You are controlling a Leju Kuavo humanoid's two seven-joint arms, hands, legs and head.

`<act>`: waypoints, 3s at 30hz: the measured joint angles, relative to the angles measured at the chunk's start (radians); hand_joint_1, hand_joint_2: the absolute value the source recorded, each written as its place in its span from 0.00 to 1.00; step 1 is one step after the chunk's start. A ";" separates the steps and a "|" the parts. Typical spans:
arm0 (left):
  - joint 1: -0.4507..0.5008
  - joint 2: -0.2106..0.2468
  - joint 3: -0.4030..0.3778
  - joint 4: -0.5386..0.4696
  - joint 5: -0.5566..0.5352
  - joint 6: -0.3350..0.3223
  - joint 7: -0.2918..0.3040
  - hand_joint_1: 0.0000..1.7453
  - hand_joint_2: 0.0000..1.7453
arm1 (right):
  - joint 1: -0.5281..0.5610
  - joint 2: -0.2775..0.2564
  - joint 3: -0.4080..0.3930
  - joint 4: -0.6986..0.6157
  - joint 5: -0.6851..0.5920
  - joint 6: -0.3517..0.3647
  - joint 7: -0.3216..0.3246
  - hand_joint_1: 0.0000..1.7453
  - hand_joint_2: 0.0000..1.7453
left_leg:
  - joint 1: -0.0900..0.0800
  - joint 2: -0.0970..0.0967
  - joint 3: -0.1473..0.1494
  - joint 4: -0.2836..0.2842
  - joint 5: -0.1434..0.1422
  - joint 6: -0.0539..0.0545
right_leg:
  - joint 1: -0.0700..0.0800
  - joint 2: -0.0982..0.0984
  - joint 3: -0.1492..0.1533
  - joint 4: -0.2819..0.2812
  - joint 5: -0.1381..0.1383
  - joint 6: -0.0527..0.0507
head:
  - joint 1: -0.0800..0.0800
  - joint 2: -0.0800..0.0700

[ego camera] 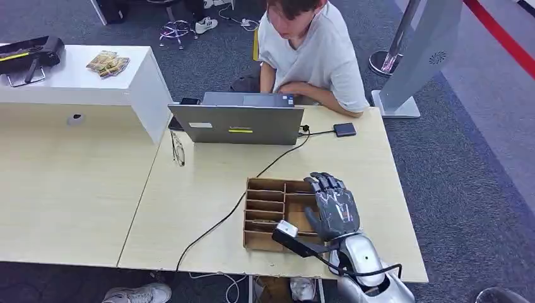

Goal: Pass the card to the sensor for recognition and then transmit it.

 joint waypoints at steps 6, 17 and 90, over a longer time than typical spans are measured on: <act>0.000 0.000 0.000 0.000 0.000 0.000 0.000 0.00 0.00 | -0.004 0.000 0.004 0.010 0.002 0.002 0.002 0.30 1.00 | 0.000 0.000 0.000 0.000 0.000 0.000 | 0.000 0.000 0.000 0.000 0.000 0.000 | 0.000 0.000; 0.000 0.000 0.000 0.000 0.001 -0.006 0.000 0.00 0.00 | -0.009 0.000 0.012 0.023 0.008 0.003 0.003 0.33 1.00 | 0.000 0.000 0.000 0.000 0.000 0.000 | 0.000 0.000 0.000 0.000 0.000 0.000 | 0.000 0.000; 0.001 0.001 0.000 0.000 0.040 0.005 -0.018 0.00 0.00 | 0.005 -0.036 0.010 -0.314 0.071 -0.150 -0.018 1.00 1.00 | 0.000 0.000 0.000 0.000 0.000 0.000 | 0.000 0.000 0.000 0.000 0.000 0.000 | 0.000 0.000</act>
